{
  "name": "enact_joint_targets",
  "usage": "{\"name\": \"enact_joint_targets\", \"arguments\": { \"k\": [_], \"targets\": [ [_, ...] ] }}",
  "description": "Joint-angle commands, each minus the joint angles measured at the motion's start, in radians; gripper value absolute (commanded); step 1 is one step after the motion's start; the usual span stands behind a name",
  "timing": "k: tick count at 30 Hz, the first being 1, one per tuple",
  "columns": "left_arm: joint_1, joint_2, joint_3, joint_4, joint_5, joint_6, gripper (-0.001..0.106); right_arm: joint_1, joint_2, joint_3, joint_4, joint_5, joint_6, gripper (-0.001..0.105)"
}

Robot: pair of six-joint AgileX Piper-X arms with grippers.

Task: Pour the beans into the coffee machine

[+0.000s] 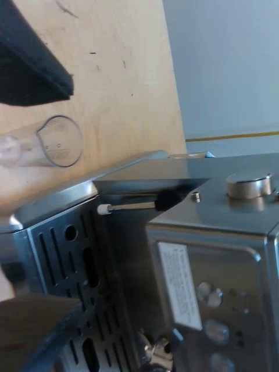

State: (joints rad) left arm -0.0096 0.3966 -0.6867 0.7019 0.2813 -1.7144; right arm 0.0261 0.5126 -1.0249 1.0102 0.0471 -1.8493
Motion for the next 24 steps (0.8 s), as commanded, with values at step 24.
{"name": "enact_joint_targets", "arguments": {
  "k": [24],
  "targets": [
    [0.001,-0.453,-0.01,0.17,-0.018,-0.006,0.069,-0.003,-0.309,-0.007,0.161,0.011,-0.013,0.079]
  ]
}}
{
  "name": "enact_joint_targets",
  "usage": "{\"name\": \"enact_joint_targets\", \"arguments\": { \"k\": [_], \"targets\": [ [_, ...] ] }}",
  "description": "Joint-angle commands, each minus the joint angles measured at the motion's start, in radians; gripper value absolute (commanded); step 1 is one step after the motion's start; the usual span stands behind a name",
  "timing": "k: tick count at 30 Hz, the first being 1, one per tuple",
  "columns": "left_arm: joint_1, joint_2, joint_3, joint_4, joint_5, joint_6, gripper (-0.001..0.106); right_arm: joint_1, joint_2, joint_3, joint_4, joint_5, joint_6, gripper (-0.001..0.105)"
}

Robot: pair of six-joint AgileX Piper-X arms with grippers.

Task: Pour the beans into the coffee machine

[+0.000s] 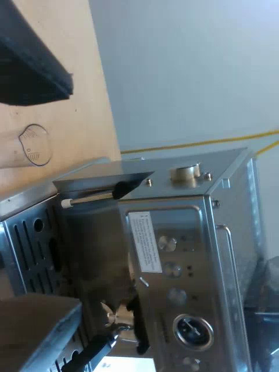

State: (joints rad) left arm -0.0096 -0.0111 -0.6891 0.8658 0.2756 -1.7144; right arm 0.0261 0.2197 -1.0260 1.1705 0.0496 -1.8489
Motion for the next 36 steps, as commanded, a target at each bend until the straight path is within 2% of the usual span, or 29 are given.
{"name": "enact_joint_targets", "arguments": {
  "k": [1,8,10,18,23,26,36],
  "targets": [
    [0.001,-0.04,-0.018,0.023,-0.006,-0.006,0.069,-0.003,-0.025,-0.003,0.0,0.01,-0.014,0.079],
    [0.001,-0.039,-0.021,0.067,-0.014,-0.006,0.069,-0.003,-0.083,0.037,-0.029,0.017,-0.014,0.079],
    [0.001,-0.039,-0.019,0.075,-0.014,-0.006,0.069,-0.003,-0.146,0.104,-0.08,0.017,-0.012,0.079],
    [0.001,-0.039,-0.009,0.109,-0.018,-0.001,0.069,-0.003,-0.277,0.227,-0.151,0.017,-0.009,0.079],
    [0.001,-0.039,0.021,0.109,-0.018,-0.001,0.069,0.0,-0.272,0.253,-0.147,0.01,-0.006,0.079],
    [0.001,-0.039,0.042,0.109,-0.018,-0.001,0.069,0.0,-0.274,0.288,-0.18,-0.015,0.021,0.079],
    [0.001,-0.039,0.119,0.109,-0.018,-0.001,0.069,0.0,-0.274,0.385,-0.18,-0.05,0.021,0.079]
  ]
}}
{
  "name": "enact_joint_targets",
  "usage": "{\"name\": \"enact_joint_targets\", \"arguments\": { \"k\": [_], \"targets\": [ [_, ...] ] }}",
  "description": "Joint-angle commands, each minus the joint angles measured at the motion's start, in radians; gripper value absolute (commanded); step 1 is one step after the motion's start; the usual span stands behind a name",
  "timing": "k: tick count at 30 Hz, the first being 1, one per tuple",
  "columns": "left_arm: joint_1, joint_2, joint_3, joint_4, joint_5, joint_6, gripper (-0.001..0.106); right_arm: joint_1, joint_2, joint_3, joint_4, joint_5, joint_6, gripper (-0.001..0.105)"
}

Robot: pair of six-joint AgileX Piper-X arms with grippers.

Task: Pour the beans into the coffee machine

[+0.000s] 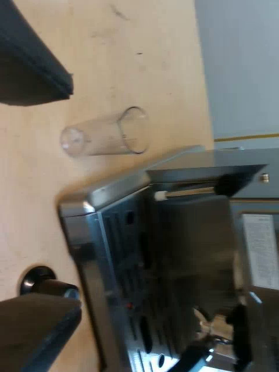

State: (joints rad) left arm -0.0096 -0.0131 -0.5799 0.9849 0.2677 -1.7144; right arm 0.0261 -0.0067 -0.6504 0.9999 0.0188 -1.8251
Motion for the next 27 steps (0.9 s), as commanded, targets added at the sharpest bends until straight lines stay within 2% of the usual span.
{"name": "enact_joint_targets", "arguments": {
  "k": [1,13,27],
  "targets": [
    [0.001,-0.037,0.02,-0.01,-0.01,-0.001,0.069,0.0,-0.048,0.022,-0.01,-0.032,-0.003,0.079],
    [0.001,-0.037,0.089,-0.01,-0.01,-0.001,0.069,0.0,-0.048,0.117,-0.008,-0.046,-0.003,0.079],
    [0.001,-0.037,0.097,-0.026,-0.006,-0.001,0.069,0.0,-0.045,0.133,0.013,-0.046,0.007,0.079]
  ]
}}
